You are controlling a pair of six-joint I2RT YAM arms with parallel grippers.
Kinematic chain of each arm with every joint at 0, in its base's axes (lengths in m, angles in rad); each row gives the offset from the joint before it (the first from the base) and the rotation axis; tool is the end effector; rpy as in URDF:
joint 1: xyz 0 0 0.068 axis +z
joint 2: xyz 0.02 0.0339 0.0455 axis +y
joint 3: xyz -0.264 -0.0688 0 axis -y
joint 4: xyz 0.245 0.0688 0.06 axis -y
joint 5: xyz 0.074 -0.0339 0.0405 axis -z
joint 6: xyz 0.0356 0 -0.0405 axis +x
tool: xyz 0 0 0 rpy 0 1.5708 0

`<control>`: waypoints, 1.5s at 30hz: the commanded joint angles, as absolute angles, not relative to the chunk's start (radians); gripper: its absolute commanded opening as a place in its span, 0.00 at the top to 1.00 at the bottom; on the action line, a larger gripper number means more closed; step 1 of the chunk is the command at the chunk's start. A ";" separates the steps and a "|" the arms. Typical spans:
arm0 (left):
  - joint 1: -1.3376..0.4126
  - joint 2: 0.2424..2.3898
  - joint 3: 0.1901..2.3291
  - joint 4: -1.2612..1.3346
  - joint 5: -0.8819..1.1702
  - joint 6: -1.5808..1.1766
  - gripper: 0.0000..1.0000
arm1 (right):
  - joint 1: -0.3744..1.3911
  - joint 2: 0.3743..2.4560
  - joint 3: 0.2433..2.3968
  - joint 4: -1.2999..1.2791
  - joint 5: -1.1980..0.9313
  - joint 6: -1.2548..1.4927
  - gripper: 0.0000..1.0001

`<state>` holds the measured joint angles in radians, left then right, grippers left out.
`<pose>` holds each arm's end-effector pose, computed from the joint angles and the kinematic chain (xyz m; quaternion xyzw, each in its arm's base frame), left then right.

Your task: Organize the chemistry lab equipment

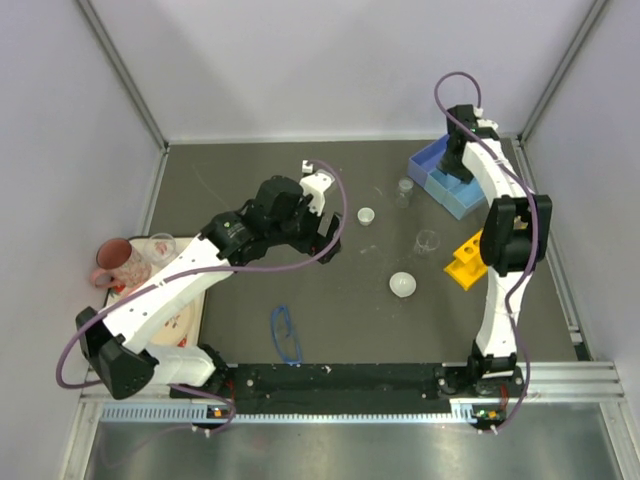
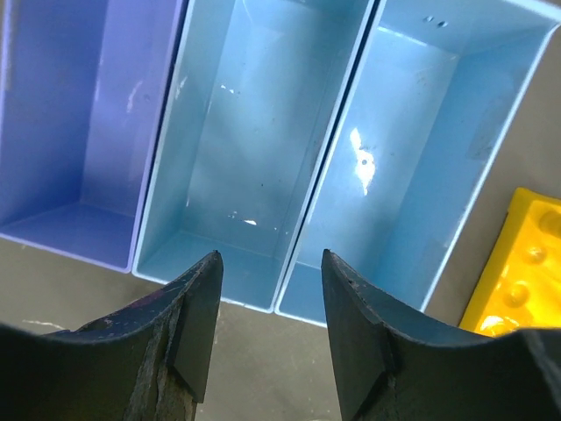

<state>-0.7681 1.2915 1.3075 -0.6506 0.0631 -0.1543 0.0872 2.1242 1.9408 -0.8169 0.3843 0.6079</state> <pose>0.1994 -0.1958 0.3662 0.2830 0.8460 -0.2259 0.3913 0.4678 0.0275 0.2624 0.2944 0.8964 -0.0782 0.3221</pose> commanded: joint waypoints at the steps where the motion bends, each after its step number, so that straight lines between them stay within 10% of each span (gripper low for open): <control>1: -0.764 1.252 1.289 -0.618 0.075 -0.147 0.02 | 0.112 2.160 1.976 -0.811 0.423 0.635 0.51; 11: -0.764 1.232 1.261 -0.611 0.101 -0.163 0.02 | 0.117 2.209 1.965 -0.813 0.433 0.667 0.53; 23: -0.764 1.221 1.259 -0.623 0.083 -0.161 0.02 | 0.117 2.241 1.957 -0.811 0.422 0.681 1.00; 45: -0.761 1.184 1.267 -0.653 0.028 -0.155 0.02 | 0.150 2.103 2.250 -0.856 0.531 0.539 1.00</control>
<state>-0.7670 1.2282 1.2598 -0.6621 0.0513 -0.1555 0.1158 2.2112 2.1208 -0.8902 0.4740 0.5991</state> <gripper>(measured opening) 0.980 0.024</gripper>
